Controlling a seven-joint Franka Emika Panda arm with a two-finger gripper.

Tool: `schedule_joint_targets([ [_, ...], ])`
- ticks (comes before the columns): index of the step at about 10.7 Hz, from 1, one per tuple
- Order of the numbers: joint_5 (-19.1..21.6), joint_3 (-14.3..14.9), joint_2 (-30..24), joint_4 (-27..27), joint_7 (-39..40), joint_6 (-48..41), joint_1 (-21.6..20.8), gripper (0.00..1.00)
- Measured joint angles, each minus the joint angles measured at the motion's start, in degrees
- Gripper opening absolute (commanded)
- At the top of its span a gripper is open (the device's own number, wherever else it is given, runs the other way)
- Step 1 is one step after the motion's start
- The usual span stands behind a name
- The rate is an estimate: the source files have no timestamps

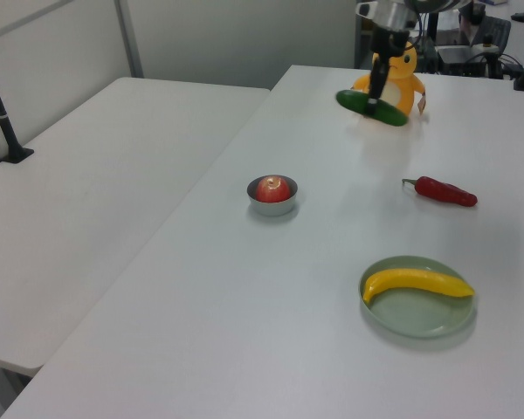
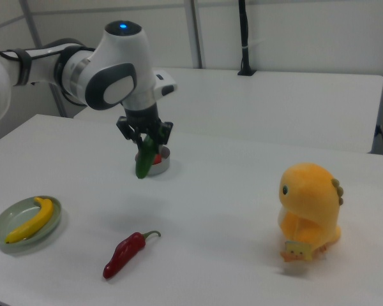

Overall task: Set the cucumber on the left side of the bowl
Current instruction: 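Lift the cucumber and carry it toward the metal bowl with the apple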

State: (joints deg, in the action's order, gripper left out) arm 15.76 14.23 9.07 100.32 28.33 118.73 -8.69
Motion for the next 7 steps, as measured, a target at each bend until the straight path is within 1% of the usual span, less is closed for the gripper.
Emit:
schedule_joint_targets([
  [2, 0.5, -3.2, 2.3, -0.6, -2.6, 7.7, -1.6, 0.14],
  [3, 0.9, -5.2, 4.2, -0.9, -4.5, 12.3, -2.0, 0.14],
  [5, 1.0, -8.4, 8.4, -3.0, -7.6, 18.7, -2.4, 0.14],
  [7, 1.0, -10.3, 12.0, -5.3, -10.1, 24.7, -3.8, 0.14],
])
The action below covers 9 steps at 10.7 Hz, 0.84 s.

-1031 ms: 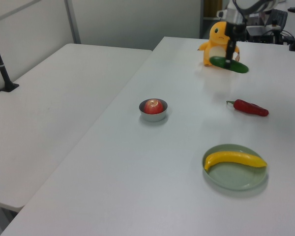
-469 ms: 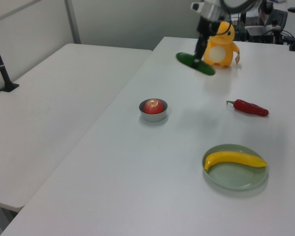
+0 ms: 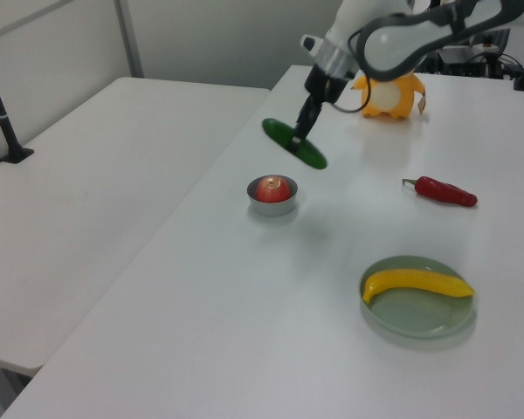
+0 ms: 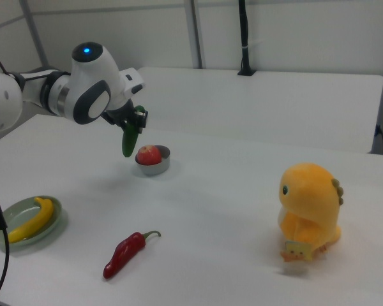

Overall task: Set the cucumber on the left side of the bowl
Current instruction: 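Lift the cucumber and carry it toward the metal bowl with the apple, then lower the cucumber onto the table beside the bowl and open the gripper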

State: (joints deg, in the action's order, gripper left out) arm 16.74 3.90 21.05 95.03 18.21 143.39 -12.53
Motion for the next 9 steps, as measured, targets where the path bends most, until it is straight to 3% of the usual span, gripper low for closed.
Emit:
schedule_joint_targets([
  [4, 0.0, -3.3, 4.7, -0.6, -4.6, 14.5, -3.0, 0.16],
  [9, -2.0, -4.1, 9.7, -0.8, -4.9, 18.1, -3.5, 0.18],
])
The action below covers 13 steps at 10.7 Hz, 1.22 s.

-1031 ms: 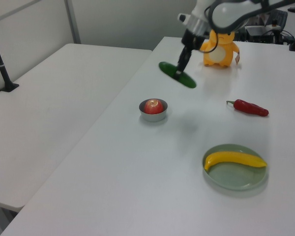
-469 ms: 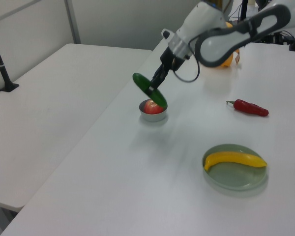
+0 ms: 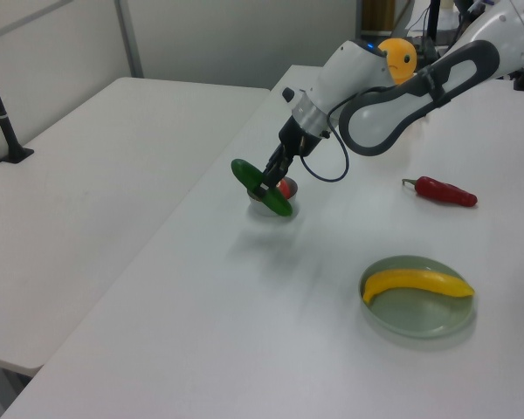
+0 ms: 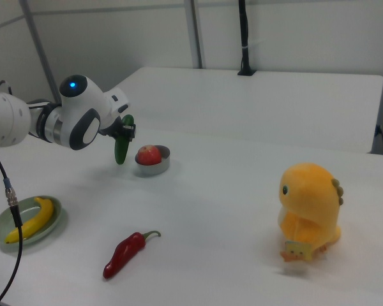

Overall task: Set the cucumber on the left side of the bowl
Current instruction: 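Lower the cucumber onto the table beside the bowl and open the gripper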

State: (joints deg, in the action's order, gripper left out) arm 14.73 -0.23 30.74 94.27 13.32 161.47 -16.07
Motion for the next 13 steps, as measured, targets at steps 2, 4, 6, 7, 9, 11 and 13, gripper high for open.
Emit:
schedule_joint_targets([
  [2, -3.7, 0.0, 0.6, 0.0, 0.0, 0.0, 0.1, 0.23],
  [4, -4.8, 0.0, 1.3, -0.1, 0.0, 0.0, 0.2, 0.27],
  [6, -4.9, 0.1, 1.7, -0.1, 0.0, 0.0, 0.3, 0.34],
  [7, -4.9, 0.2, 1.7, -0.2, 0.0, 0.0, 0.5, 0.36],
  [9, -4.9, 0.3, 1.8, -0.2, 0.0, 0.0, 1.4, 0.48],
  [11, -4.9, 0.3, 1.9, -0.2, 0.0, 0.0, 1.6, 0.74],
  [13, -4.9, 0.3, 1.9, -0.3, 0.0, 1.8, 1.6, 1.0],
])
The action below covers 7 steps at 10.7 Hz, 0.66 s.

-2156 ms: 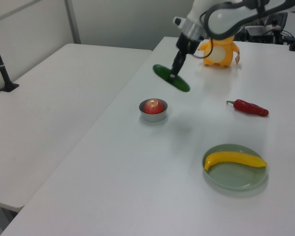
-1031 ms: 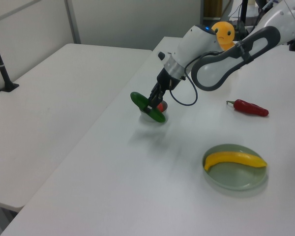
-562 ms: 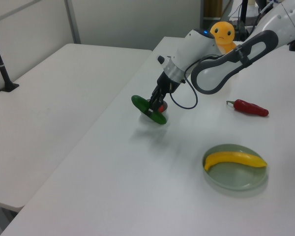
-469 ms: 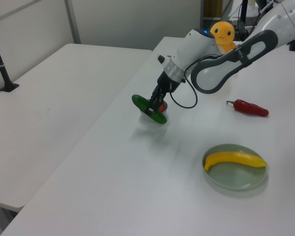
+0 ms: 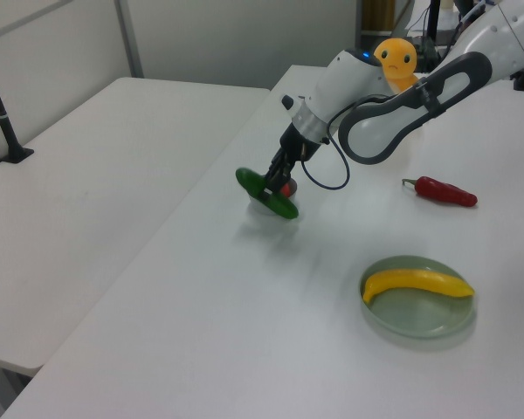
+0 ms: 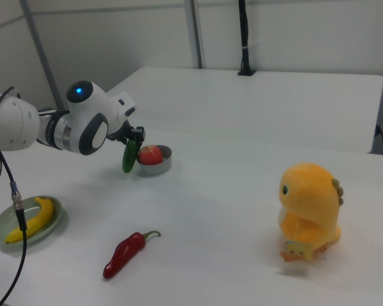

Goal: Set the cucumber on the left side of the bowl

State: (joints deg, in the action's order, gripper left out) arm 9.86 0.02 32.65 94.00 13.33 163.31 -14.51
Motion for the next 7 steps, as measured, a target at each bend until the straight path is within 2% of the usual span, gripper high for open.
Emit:
schedule_joint_targets([
  [7, 0.0, 0.0, -1.2, -1.2, -0.1, 2.6, 0.0, 1.0],
])
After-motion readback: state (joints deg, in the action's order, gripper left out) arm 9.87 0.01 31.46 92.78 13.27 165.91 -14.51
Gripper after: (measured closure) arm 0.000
